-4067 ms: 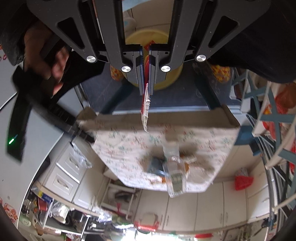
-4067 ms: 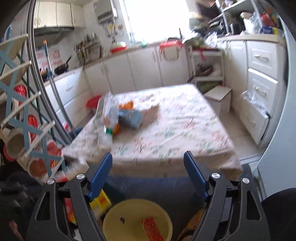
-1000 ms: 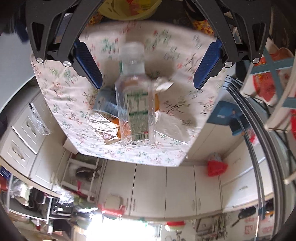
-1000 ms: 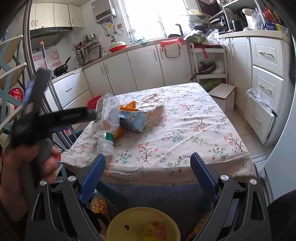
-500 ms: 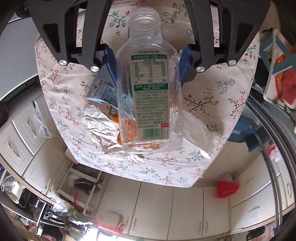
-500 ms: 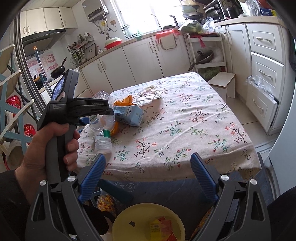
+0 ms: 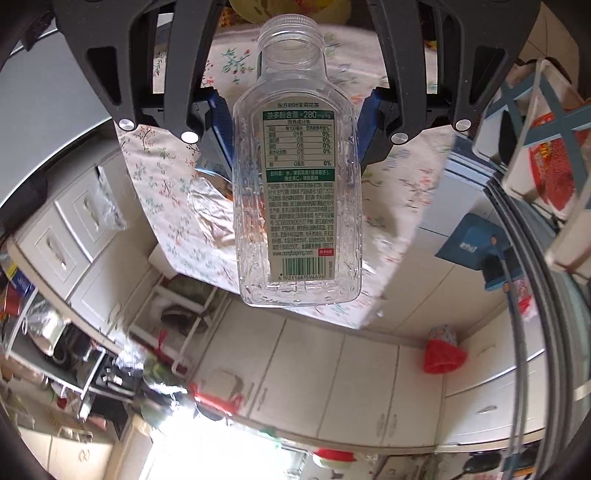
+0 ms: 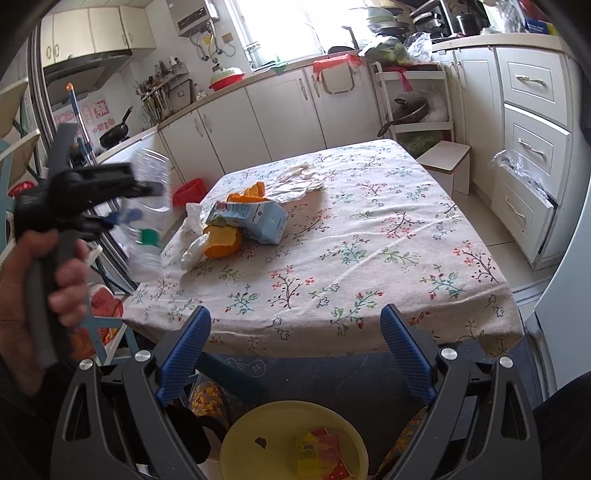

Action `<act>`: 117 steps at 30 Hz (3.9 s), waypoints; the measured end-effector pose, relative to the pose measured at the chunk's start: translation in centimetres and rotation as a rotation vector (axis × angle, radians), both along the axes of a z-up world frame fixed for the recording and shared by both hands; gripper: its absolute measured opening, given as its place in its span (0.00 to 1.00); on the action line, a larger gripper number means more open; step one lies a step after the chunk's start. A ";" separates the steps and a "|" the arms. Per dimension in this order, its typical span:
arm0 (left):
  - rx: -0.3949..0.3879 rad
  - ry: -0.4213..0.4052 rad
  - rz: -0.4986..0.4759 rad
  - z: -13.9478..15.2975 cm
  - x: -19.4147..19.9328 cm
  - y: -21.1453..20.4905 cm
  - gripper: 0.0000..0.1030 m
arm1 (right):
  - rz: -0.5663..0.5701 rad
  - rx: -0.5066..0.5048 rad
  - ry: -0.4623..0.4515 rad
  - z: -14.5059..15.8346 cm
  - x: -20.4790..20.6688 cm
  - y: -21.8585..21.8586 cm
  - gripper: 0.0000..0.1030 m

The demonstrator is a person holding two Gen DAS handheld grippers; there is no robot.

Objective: Collect trash
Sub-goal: 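Grasp the clear plastic bottle with the left tool and lift it, then grasp the round bread slice with the right tool while the left tool holds the bottle, then carry the bread slice to the yellow basin and open the right tool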

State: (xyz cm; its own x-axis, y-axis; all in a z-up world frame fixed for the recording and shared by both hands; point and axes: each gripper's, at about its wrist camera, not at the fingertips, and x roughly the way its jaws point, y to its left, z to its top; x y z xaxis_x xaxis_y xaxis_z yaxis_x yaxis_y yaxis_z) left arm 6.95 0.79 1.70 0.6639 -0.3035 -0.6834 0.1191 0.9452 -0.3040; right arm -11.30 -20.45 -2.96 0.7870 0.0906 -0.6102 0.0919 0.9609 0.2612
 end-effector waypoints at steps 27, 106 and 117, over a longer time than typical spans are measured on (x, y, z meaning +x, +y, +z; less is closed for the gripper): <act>-0.100 0.013 0.083 -0.1 -2.4 8.8 0.51 | 0.541 -0.322 0.077 -0.4 15.3 14.2 0.70; 0.092 -0.066 -0.093 0.3 -17.0 -0.1 0.51 | 0.392 0.610 0.415 -6.6 -1.1 2.0 0.10; 0.091 -0.058 -0.124 -0.5 -18.4 -1.1 0.51 | 0.268 0.432 0.385 -6.4 -2.0 0.8 0.45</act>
